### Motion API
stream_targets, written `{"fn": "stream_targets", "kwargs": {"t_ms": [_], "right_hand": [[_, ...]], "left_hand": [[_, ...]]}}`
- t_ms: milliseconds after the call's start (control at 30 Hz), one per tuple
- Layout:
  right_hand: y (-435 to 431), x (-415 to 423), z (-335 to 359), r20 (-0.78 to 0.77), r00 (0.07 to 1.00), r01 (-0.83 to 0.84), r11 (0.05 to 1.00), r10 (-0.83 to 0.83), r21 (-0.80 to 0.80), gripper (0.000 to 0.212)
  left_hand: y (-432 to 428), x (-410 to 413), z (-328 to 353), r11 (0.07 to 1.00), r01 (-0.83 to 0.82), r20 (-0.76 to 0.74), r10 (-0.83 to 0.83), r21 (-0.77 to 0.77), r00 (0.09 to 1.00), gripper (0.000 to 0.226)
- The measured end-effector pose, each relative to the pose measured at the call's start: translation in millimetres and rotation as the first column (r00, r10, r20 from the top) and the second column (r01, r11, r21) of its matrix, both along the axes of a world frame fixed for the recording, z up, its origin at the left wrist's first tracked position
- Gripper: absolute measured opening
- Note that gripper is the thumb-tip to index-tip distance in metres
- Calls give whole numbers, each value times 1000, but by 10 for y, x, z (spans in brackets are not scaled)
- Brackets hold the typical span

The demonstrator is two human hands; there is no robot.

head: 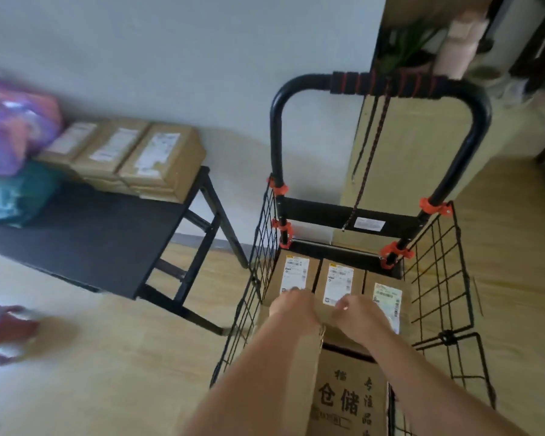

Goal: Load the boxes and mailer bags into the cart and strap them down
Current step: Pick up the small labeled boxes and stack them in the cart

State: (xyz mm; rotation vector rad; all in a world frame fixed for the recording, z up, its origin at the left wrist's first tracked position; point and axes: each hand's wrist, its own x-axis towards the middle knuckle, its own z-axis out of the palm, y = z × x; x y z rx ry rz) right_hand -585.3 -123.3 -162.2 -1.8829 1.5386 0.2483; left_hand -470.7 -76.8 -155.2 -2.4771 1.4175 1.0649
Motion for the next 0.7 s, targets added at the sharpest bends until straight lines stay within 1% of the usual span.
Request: {"fn": "stream_targets", "kwargs": {"t_ms": [133,333,467,567,633,700], "right_hand": [[132,330,279,9,1000,3,1000,-3,-2,14],[500,890,618,7,1000,13,994,-12,-107,12],[773,1289,775,10,998,-53,991,54,-127,21],[1030,1584,884,55,994,-83,987,91,-135,18],[1222,1780,920,42,993,-102,984,109,-145,18],[1437,1986,925,15,992,-122,982,126,-142,19]], "left_hand": [[219,351,274,992,-70,2,71,-109,998,30],[701,928,624,966,-155,-1,158,-206,987,31],[1119,1346,790,948,-208,-30,207,-241,978,34],[1438,1663,847,944,-203,-26,204,-259,979,40],[1648,1861,860,945,-204,-27,204,-256,979,43],[1861,2058,853,943,-223,-32,222,-248,974,40]]}}
